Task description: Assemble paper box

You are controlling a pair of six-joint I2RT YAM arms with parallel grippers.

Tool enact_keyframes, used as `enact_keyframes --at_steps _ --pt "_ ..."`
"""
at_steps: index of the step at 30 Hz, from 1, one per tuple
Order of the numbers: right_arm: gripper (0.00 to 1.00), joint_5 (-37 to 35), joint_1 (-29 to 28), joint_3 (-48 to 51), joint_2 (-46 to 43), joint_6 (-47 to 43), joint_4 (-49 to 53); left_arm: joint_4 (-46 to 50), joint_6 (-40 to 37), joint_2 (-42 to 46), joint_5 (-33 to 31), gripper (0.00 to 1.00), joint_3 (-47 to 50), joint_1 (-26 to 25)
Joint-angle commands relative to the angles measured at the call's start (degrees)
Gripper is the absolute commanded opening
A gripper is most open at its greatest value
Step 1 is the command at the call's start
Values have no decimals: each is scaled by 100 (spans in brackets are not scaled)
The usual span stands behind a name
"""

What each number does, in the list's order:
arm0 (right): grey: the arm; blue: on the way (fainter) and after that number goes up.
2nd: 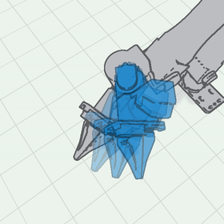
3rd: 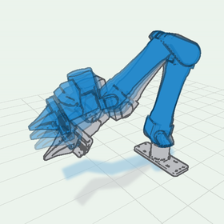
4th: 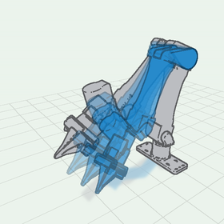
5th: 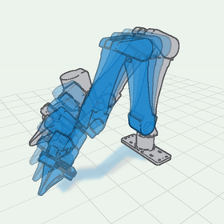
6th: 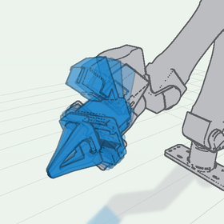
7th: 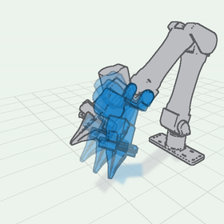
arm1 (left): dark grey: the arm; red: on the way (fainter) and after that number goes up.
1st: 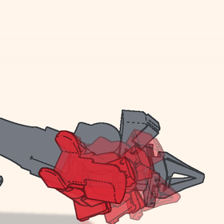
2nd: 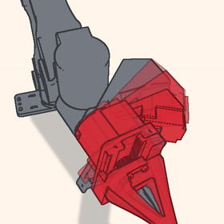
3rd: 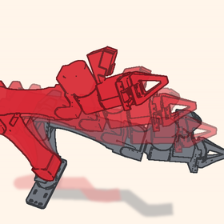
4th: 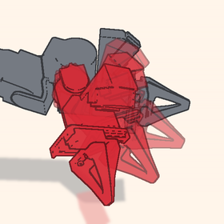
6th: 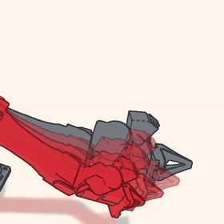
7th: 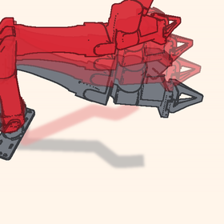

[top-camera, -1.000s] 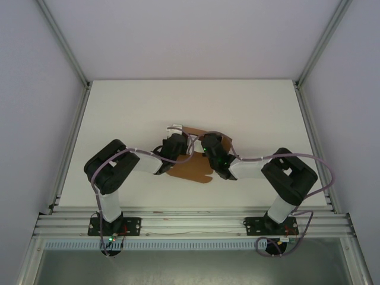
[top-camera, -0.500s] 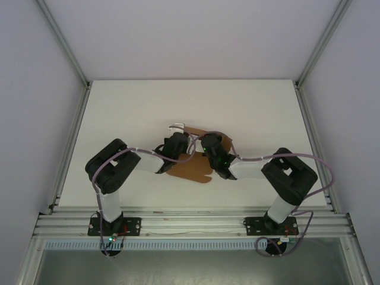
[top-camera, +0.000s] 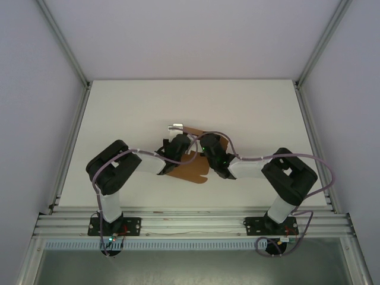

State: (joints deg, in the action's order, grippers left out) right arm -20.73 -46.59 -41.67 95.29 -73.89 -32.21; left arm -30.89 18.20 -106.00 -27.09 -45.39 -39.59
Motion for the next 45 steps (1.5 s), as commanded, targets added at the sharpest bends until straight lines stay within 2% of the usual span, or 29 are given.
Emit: enact_keyframes --at_steps 1,3,6,8,17,23,27,30,31,32,33,34,35,38,39,40,45 --pt "0 -71 -26 -27 -78 190 531 -20 -16 233 299 13 271 236" --pt "0 -81 -26 -58 -58 201 592 -409 -10 472 795 23 557 233" --pt "0 -122 -26 -100 -41 216 772 -548 93 860 1077 38 806 235" --pt "0 -113 -27 -87 -43 243 749 -585 68 1012 1178 44 904 232" --pt "0 -90 -8 -170 -72 404 610 -447 -76 728 1460 46 563 232" --pt "0 -65 -37 -205 -244 520 618 -331 -70 707 1558 38 629 233" --pt "0 15 -24 -202 -404 594 593 -303 -119 697 1482 21 698 237" --pt "1 154 -26 -184 -548 687 682 -417 -166 683 1423 3 737 233" --pt "4 151 -26 -183 -585 742 738 -522 -183 689 1436 0 771 231" --pt "12 143 -27 -182 -635 822 772 -679 -214 691 1451 0 817 235" --pt "29 157 -31 -170 -717 928 847 -806 -254 696 1467 0 854 225" --pt "41 199 -30 -167 -821 1056 978 -898 -261 707 1461 0 880 229" --pt "49 297 -28 -192 -951 1217 1193 -1008 -288 705 1460 0 905 229" --pt "90 783 20 -286 -1506 2027 1937 -1275 -417 697 1463 0 953 224" --pt "96 956 71 -293 -1691 2280 2084 -1310 -458 699 1474 0 941 224" --pt "100 1127 126 -304 -1860 2587 2178 -1367 -497 691 1493 0 948 224" --pt "100 1774 840 -513 -2422 4378 2247 -1687 -676 698 1561 0 1039 215"
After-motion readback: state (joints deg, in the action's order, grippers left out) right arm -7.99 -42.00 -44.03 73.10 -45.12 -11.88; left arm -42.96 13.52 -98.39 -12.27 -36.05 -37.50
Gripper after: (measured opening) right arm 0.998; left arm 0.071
